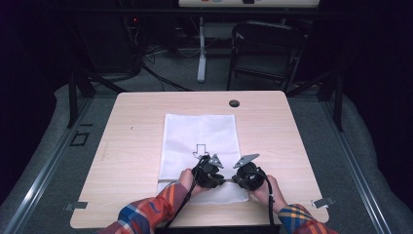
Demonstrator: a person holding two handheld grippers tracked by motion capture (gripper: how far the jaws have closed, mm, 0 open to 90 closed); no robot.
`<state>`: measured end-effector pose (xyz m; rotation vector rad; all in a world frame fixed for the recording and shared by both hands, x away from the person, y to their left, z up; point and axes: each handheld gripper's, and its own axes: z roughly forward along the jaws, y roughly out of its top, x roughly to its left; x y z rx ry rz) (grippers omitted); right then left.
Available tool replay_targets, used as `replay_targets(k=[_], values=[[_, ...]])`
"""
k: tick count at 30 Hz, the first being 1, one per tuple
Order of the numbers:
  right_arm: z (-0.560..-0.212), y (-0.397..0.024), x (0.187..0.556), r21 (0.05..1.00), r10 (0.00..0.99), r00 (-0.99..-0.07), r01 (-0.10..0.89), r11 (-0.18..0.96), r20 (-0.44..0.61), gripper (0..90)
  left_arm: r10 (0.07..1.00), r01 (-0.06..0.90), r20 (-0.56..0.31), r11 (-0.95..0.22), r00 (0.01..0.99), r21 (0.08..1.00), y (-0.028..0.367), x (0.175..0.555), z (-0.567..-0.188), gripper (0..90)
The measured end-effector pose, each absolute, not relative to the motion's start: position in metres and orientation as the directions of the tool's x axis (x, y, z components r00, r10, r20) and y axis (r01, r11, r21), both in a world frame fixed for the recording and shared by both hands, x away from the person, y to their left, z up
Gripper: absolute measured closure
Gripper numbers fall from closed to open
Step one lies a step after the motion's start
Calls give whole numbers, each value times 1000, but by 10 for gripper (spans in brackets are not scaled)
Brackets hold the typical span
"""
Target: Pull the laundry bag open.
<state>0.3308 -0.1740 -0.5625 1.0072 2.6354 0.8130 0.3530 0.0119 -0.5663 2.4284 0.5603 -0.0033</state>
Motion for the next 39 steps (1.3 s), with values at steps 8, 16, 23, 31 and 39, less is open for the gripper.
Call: replay_targets(k=[8, 16, 23, 31, 39], values=[[-565, -179, 332, 582, 644, -764, 538, 609, 32, 900, 388, 381, -120, -718, 914, 583, 11, 352, -566, 804], [-565, -178, 331, 580, 640, -768, 529, 619, 16, 900, 391, 392, -136, -708, 910, 587, 12, 353, -566, 805], [-563, -176, 331, 565, 644, -765, 531, 631, 1, 900, 396, 388, -119, -722, 911, 572, 16, 352, -563, 809], [-563, -176, 331, 558, 655, -756, 547, 624, 9, 900, 395, 397, -132, -728, 909, 560, 22, 354, -562, 807], [-562, -175, 330, 547, 657, -754, 551, 630, 3, 900, 395, 401, -138, -728, 908, 556, 24, 356, -562, 808]])
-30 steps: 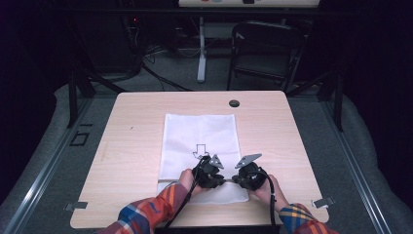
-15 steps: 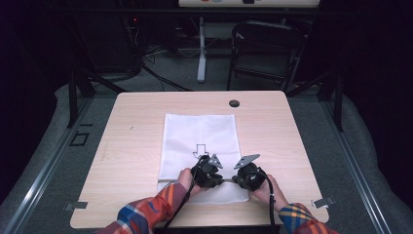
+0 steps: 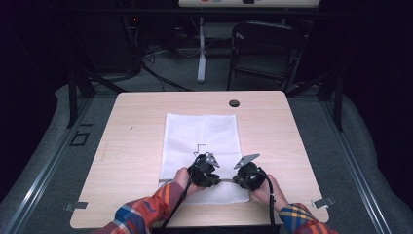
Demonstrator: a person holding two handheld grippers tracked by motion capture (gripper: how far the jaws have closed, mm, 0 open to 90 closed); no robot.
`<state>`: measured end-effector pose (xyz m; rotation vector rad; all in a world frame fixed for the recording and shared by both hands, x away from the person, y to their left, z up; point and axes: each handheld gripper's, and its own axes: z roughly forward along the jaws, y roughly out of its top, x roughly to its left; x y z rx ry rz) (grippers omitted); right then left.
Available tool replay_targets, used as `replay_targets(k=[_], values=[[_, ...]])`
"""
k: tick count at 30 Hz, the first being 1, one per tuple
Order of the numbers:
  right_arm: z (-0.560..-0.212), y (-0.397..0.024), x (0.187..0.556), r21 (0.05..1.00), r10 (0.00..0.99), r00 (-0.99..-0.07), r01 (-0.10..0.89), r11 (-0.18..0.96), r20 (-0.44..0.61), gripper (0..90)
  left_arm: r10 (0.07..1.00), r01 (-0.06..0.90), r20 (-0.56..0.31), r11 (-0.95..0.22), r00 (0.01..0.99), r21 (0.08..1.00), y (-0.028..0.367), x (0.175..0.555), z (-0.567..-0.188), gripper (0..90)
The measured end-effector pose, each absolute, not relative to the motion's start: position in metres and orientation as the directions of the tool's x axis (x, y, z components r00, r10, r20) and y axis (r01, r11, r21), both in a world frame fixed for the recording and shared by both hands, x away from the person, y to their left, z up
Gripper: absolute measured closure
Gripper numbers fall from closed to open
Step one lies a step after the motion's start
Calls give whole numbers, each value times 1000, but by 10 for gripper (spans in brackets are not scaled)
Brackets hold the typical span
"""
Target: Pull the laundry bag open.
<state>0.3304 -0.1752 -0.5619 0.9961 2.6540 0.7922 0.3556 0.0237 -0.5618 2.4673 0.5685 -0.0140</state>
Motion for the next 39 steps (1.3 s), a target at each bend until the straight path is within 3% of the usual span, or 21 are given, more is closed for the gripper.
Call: replay_targets(k=[39], values=[[-560, -177, 331, 525, 662, -749, 569, 633, 15, 900, 420, 434, -154, -730, 894, 527, 50, 356, -559, 807]])
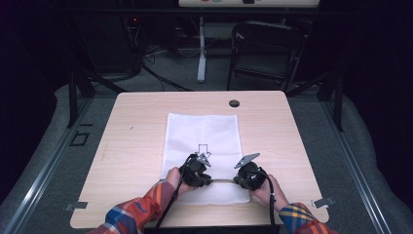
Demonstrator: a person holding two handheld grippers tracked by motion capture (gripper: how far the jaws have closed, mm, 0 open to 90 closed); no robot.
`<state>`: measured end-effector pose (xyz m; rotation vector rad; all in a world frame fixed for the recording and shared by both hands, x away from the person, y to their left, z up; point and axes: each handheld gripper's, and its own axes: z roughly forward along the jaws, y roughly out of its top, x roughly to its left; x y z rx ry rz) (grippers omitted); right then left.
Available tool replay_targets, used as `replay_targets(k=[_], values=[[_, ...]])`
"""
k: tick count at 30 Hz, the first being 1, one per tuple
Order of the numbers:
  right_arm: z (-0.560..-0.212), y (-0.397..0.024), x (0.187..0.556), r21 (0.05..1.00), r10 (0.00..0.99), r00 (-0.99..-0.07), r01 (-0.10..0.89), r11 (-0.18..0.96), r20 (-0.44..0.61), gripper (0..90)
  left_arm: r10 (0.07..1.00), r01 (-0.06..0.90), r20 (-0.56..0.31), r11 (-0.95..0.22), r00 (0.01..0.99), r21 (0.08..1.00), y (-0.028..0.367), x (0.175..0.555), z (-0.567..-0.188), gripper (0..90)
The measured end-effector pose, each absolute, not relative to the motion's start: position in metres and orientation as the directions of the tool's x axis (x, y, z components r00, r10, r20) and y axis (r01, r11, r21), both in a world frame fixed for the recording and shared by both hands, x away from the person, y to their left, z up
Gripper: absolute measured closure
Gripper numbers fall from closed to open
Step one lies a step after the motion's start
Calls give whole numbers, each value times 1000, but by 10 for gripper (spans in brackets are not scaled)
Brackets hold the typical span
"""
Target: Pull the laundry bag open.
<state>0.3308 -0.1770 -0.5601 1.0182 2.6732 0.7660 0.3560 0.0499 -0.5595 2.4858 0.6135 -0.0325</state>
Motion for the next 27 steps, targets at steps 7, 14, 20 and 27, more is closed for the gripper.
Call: replay_targets(k=[7, 14, 20, 27], values=[[-560, -177, 331, 527, 661, -751, 567, 633, 15, 900, 429, 443, -156, -727, 890, 525, 56, 356, -559, 807], [-560, -177, 331, 525, 661, -750, 569, 633, 15, 900, 435, 451, -162, -725, 886, 521, 61, 356, -559, 807], [-560, -177, 331, 524, 661, -750, 569, 633, 16, 900, 439, 455, -163, -725, 884, 517, 65, 355, -558, 807], [-560, -177, 331, 522, 662, -749, 571, 634, 15, 900, 448, 465, -166, -722, 879, 513, 72, 355, -557, 807]])
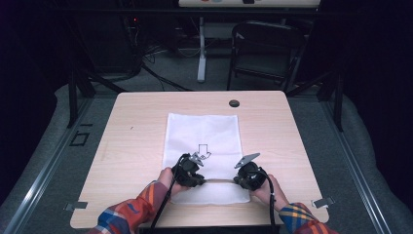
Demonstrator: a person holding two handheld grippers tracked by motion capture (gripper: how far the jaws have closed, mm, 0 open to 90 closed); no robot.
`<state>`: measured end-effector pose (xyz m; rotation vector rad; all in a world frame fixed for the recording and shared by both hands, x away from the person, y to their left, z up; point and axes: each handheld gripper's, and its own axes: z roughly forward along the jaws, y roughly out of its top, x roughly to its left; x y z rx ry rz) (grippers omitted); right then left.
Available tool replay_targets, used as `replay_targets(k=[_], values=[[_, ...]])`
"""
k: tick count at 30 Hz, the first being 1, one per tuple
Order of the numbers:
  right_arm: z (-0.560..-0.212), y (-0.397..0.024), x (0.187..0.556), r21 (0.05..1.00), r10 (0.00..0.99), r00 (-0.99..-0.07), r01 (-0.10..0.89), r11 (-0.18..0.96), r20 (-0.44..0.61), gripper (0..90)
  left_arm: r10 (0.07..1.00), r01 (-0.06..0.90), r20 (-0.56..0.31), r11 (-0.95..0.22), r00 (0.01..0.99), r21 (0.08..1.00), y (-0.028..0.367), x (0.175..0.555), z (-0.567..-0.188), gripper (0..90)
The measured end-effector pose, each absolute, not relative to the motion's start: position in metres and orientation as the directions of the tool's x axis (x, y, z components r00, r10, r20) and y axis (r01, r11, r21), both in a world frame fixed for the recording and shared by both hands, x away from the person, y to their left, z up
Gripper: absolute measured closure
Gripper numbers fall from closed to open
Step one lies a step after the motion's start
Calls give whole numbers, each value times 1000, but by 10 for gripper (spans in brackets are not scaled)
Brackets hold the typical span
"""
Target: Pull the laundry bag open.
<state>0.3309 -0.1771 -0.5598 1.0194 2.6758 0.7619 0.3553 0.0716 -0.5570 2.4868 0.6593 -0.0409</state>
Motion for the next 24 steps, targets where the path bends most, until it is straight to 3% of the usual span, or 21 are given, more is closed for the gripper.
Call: replay_targets(k=[24], values=[[-560, -178, 331, 526, 665, -747, 572, 629, 17, 900, 448, 465, -166, -722, 878, 512, 73, 354, -557, 800]])
